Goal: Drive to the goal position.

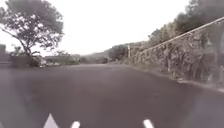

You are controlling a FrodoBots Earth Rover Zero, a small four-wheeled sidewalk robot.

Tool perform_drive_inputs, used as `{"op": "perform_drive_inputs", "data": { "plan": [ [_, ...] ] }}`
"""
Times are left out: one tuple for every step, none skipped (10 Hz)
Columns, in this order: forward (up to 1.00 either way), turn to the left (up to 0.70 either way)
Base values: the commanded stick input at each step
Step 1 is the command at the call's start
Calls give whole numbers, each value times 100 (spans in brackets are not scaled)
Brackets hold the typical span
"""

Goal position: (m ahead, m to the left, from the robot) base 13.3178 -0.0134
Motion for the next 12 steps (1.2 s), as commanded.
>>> {"op": "perform_drive_inputs", "data": {
  "plan": [
    [50, 0],
    [50, 0],
    [50, 0],
    [50, 0],
    [50, 0],
    [50, 0],
    [50, 0],
    [50, 0],
    [50, 0],
    [50, 0],
    [50, 0],
    [50, 0]
  ]
}}
